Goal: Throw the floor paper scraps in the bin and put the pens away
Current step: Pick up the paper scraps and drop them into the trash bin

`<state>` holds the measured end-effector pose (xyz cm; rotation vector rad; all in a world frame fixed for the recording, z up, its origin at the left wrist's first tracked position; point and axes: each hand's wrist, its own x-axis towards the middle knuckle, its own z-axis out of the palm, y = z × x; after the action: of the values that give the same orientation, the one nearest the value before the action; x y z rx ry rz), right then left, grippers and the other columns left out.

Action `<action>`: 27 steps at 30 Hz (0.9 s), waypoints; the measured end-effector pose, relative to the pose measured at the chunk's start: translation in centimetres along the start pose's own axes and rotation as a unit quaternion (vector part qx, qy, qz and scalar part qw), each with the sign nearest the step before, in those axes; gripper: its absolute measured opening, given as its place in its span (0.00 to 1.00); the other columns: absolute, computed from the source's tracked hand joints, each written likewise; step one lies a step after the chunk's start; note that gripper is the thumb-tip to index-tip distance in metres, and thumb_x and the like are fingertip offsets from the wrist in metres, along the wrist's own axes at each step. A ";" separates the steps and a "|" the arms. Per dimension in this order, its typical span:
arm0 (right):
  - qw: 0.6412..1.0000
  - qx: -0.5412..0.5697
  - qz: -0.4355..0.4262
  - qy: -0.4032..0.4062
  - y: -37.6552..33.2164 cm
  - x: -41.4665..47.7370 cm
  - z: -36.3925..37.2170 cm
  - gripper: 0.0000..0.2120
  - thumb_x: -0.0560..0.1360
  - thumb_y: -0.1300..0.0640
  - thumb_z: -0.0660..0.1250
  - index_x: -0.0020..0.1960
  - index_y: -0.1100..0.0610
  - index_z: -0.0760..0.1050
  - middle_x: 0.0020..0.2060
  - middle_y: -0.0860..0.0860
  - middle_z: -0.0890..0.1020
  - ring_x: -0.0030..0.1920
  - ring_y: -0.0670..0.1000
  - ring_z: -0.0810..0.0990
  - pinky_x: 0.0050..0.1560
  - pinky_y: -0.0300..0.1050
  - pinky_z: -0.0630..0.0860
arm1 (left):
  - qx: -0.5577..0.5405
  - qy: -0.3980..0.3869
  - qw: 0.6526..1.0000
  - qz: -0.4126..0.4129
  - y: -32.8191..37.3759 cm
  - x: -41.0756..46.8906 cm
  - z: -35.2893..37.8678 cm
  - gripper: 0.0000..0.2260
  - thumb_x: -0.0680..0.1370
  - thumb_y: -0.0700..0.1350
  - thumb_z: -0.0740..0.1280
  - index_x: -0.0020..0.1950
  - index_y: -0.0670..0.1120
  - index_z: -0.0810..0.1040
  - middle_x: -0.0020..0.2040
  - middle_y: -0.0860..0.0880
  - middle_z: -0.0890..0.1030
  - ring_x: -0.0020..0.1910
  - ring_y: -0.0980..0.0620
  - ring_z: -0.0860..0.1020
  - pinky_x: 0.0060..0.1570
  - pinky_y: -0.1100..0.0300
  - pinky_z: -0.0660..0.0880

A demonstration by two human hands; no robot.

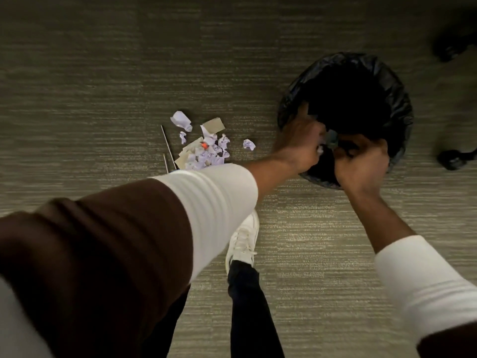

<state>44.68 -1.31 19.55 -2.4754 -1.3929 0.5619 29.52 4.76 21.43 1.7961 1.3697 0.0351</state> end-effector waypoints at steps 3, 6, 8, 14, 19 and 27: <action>1.000 0.019 -0.013 -0.001 -1.4 -1.4 0.3 0.15 0.72 0.57 0.68 0.57 0.55 0.86 0.55 0.61 0.81 0.49 0.64 0.84 0.52 0.51 0.81 | 0.011 0.050 0.998 0.036 -1.7 -1.4 -0.1 0.11 0.73 0.42 0.72 0.55 0.46 0.81 0.70 0.44 0.69 0.66 0.41 0.74 0.57 0.49 0.79; 0.997 0.033 -0.069 -0.005 -3.6 -3.5 1.1 0.12 0.71 0.59 0.67 0.52 0.55 0.86 0.52 0.58 0.82 0.46 0.59 0.84 0.48 0.48 0.80 | 0.013 0.138 0.989 0.049 -4.4 -3.7 -0.3 0.09 0.74 0.43 0.65 0.53 0.46 0.79 0.59 0.45 0.76 0.57 0.44 0.77 0.48 0.52 0.80; 0.993 0.051 -0.107 -0.029 -5.3 -5.3 2.2 0.11 0.71 0.61 0.69 0.50 0.54 0.86 0.52 0.57 0.82 0.45 0.55 0.83 0.47 0.47 0.79 | 0.007 0.178 0.984 0.024 -6.9 -5.1 -0.8 0.07 0.74 0.44 0.63 0.49 0.47 0.79 0.53 0.47 0.80 0.52 0.45 0.80 0.45 0.52 0.79; 0.968 -0.010 -0.140 -0.207 -9.5 -9.2 9.1 0.15 0.73 0.52 0.76 0.58 0.53 0.82 0.56 0.56 0.82 0.50 0.60 0.85 0.49 0.48 0.81 | 0.046 0.142 0.980 -0.133 -17.7 -8.4 -2.3 0.05 0.75 0.46 0.65 0.47 0.49 0.80 0.47 0.48 0.85 0.48 0.42 0.83 0.45 0.49 0.80; 0.926 -0.107 -0.145 -0.332 -10.0 -10.2 17.4 0.31 0.72 0.41 0.76 0.71 0.48 0.70 0.63 0.57 0.74 0.59 0.62 0.82 0.55 0.52 0.80 | 0.113 0.111 0.968 -0.196 -26.5 -9.2 -2.0 0.06 0.75 0.45 0.67 0.49 0.48 0.82 0.52 0.45 0.85 0.52 0.39 0.83 0.49 0.50 0.79; 0.883 -0.169 -0.181 -0.399 -5.7 -10.3 29.2 0.51 0.69 0.37 0.78 0.83 0.40 0.53 0.82 0.64 0.51 0.79 0.66 0.64 0.72 0.57 0.74 | 0.135 0.017 0.970 -0.201 -36.8 -6.6 2.9 0.25 0.71 0.52 0.75 0.64 0.44 0.75 0.63 0.42 0.76 0.66 0.40 0.73 0.59 0.45 0.78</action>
<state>22.54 -6.54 -2.22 -2.1801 -2.3573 1.4554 -0.31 -1.04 -0.63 1.7023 1.8087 -0.3541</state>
